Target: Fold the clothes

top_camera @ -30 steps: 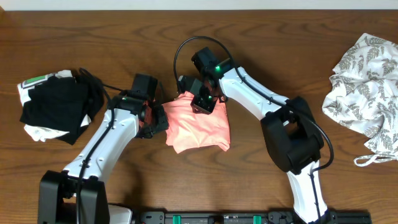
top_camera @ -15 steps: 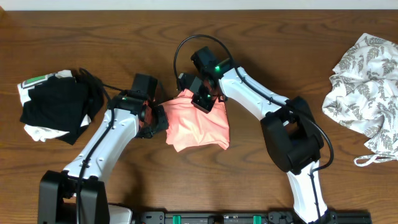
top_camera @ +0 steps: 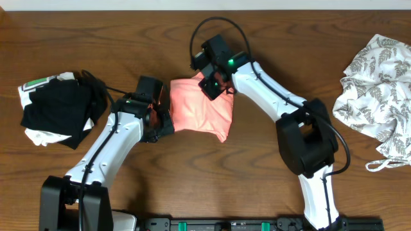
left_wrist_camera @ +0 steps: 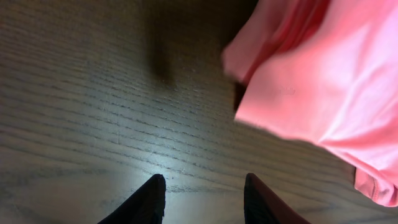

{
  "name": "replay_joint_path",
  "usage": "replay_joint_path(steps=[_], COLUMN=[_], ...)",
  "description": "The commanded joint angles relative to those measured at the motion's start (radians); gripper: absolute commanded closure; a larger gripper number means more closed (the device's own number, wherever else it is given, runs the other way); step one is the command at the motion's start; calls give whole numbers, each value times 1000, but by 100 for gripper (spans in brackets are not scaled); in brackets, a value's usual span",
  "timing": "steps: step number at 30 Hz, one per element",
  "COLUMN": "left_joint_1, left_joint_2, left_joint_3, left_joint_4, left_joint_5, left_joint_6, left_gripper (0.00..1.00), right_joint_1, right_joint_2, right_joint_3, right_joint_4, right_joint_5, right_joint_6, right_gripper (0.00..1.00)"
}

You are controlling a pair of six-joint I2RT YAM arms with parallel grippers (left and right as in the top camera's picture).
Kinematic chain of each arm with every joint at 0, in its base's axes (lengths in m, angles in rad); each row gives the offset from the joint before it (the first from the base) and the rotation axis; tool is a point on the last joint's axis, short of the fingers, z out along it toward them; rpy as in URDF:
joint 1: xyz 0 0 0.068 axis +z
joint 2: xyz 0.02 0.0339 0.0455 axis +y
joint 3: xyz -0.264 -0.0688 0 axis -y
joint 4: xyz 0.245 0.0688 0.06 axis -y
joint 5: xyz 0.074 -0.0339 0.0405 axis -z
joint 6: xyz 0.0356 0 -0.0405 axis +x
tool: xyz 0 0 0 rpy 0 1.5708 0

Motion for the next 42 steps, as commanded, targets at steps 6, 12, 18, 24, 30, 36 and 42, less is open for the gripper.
replay_joint_path(steps=[6,12,18,24,30,36,42], left_joint_1=[5,5,5,5,5,5,5], left_joint_2=[0,0,0,0,0,0,0], left_joint_3=[-10,-10,-10,-10,-10,-10,-10], left_joint_4=[0,0,-1,0,0,0,4], left_joint_5=[-24,-24,-24,-24,-24,-24,-24], left_joint_6=[3,3,3,3,10,16,18], left_gripper=[59,59,58,59,58,59,59], right_joint_1=[-13,-12,-29,-22,15,27,-18], right_joint_2=[-27,-27,-27,-27,-27,-32,-107], right_joint_3=[11,-7,-33,-51,-51,-51,-50], right_joint_4=[-11,-131,-140,-143,-135,-113,-105], right_joint_5=[76,170,175,91,8,16,44], right_joint_6=[236,530,687,791,818,806,739], right_gripper=[99,99,99,99,99,99,99])
